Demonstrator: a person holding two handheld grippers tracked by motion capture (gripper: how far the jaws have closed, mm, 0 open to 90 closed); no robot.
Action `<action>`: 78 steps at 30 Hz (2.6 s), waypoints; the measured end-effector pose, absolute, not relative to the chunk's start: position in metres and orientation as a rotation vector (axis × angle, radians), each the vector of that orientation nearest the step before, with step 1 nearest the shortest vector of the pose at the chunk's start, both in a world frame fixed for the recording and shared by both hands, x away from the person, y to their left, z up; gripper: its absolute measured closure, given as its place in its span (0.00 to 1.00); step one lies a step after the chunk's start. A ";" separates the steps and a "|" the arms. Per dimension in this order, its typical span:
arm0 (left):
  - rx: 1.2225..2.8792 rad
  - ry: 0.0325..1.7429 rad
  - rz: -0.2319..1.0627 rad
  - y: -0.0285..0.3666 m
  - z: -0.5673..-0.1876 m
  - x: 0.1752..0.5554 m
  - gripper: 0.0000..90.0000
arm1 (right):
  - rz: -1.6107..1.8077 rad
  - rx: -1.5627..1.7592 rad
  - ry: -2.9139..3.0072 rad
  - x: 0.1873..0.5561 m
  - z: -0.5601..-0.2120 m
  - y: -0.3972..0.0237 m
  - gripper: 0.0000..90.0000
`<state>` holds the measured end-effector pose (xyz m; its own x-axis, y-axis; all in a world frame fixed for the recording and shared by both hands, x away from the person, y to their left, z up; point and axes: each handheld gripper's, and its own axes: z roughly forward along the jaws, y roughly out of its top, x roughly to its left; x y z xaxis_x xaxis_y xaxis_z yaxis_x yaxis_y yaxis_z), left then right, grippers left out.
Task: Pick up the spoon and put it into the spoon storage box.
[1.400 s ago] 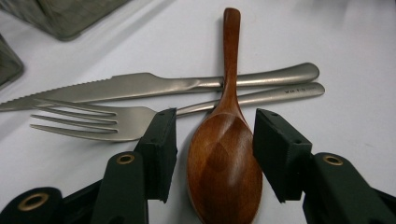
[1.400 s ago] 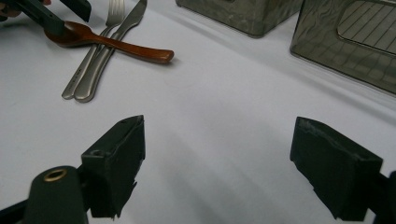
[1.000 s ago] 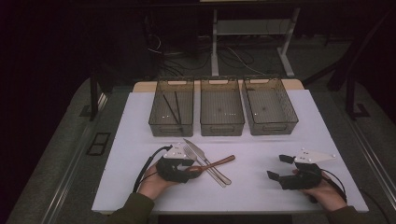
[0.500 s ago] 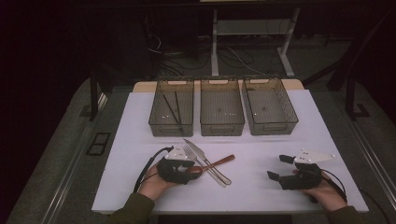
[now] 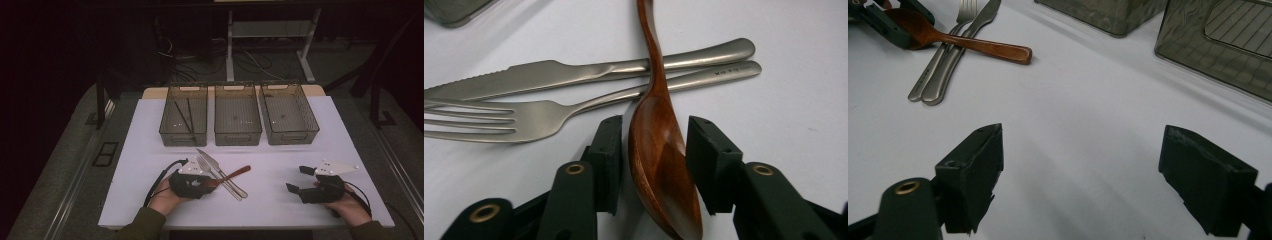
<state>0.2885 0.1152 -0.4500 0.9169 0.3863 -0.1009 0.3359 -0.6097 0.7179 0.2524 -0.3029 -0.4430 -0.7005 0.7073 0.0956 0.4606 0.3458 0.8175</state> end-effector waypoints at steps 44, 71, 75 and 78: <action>2.365 0.466 0.135 0.105 -0.442 0.280 0.86 | 1.274 1.036 2.343 0.252 -0.443 -0.303 0.19; 2.238 0.507 0.209 0.126 -0.416 0.285 0.87 | 1.276 1.034 2.345 0.252 -0.443 -0.302 0.19; 2.228 0.507 0.223 0.129 -0.411 0.288 0.87 | 1.277 1.035 2.345 0.252 -0.443 -0.302 0.19; 2.207 0.517 0.221 0.130 -0.408 0.290 0.87 | 1.278 1.034 2.345 0.252 -0.443 -0.302 0.19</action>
<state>0.2900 0.1298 -0.4078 0.8995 0.4365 -0.0173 0.2888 -0.5644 0.7734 0.2522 -0.3019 -0.4433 -0.7059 0.7024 0.0918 0.4578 0.3535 0.8157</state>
